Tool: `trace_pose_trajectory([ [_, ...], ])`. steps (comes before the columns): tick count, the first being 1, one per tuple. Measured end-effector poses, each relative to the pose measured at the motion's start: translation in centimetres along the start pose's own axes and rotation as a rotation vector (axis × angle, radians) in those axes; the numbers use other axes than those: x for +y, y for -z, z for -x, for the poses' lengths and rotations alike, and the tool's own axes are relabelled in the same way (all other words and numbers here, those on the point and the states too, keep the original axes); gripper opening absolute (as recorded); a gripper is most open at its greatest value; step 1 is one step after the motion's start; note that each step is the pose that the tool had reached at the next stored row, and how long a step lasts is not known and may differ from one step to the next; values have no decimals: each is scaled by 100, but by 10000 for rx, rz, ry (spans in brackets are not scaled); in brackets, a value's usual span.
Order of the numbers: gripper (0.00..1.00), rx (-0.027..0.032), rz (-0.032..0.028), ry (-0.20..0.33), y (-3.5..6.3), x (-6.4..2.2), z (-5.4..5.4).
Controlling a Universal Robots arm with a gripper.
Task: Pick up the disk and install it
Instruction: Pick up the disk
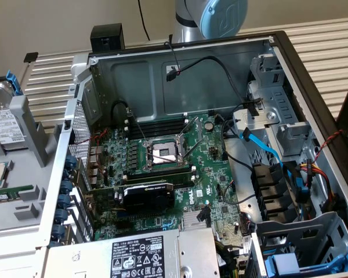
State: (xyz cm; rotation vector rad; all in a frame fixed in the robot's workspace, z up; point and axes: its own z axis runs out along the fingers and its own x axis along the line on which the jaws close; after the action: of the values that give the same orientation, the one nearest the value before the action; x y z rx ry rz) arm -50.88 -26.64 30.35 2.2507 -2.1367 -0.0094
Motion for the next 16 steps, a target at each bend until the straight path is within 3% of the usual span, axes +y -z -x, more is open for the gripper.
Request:
trace_pose_trajectory([
  [4,62,-19,-1,2,-74,34,3],
  [9,62,-101,-5,3,-155,39,6],
  [16,62,-118,-6,2,-213,51,7],
])
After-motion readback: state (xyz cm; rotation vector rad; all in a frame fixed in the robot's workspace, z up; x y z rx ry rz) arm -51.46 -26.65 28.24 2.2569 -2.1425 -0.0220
